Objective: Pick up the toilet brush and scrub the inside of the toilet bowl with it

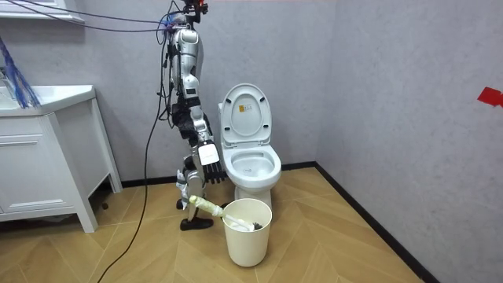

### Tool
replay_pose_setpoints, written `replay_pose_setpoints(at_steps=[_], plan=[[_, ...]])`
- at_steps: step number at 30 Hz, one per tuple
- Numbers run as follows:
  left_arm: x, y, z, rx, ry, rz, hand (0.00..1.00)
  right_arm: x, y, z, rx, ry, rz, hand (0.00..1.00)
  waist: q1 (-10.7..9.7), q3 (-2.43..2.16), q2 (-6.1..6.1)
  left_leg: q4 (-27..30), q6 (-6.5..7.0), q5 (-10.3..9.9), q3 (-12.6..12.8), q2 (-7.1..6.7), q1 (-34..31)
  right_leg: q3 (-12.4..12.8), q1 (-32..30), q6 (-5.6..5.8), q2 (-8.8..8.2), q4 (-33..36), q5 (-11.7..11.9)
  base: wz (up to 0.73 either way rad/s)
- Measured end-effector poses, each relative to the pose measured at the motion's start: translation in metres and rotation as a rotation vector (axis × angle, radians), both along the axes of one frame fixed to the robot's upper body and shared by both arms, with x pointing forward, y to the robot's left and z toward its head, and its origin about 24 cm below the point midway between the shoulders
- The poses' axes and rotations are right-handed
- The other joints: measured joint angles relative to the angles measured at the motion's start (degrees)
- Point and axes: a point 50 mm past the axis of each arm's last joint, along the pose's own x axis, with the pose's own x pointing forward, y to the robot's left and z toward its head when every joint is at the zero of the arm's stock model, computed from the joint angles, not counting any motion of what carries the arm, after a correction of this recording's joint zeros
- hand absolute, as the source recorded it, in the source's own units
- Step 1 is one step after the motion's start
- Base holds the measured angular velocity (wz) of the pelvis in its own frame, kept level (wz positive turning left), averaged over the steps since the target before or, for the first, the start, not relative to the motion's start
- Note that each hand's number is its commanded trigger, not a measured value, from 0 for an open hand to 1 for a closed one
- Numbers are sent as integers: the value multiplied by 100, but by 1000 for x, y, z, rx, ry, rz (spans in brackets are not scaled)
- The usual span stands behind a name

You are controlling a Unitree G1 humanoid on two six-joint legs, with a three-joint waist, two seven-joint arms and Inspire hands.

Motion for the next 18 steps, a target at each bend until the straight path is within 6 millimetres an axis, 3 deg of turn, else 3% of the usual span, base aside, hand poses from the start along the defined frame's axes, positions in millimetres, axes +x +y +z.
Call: replay_pose_setpoints(at_steps=[3, 9, 11, 14, 18], plan=[[11, -1, 2, 13, -25, -21, 0, 5, -5, 2, -13, 11, -2, 0, 3, 14, 22, 296, 1, 0, -23, -2, -450, -69, -424, -17, -57, 285, -11, 7], [55, -14, 14, 17, -121, -110, 0, 23, -6, 6, -18, -13, -2, 0, 7, 64, 61, 946, 68, 22, -169, -62, -1537, -185, -1381, -105, -194, 853, -79, 17], [76, -17, 23, 23, -185, -126, 0, 35, -7, 9, -24, -35, 17, 0, 2, 105, 60, 1208, 151, 25, -215, -139, -1970, -219, -1858, -118, -345, 1270, -211, 25], [101, -28, 37, 24, -284, -181, 0, 46, -16, 16, -47, -48, 19, 0, 51, 124, 63, 1538, 220, 25, -242, -246, -2538, -170, -2482, -102, -511, 1818, -341, 22], [112, -35, 46, 24, -351, -205, 0, 66, -24, 26, -77, -96, 35, 0, 55, 129, 89, 1843, 262, 45, -218, -296, -3064, -119, -3036, -113, -610, 2202, -338, 4]])
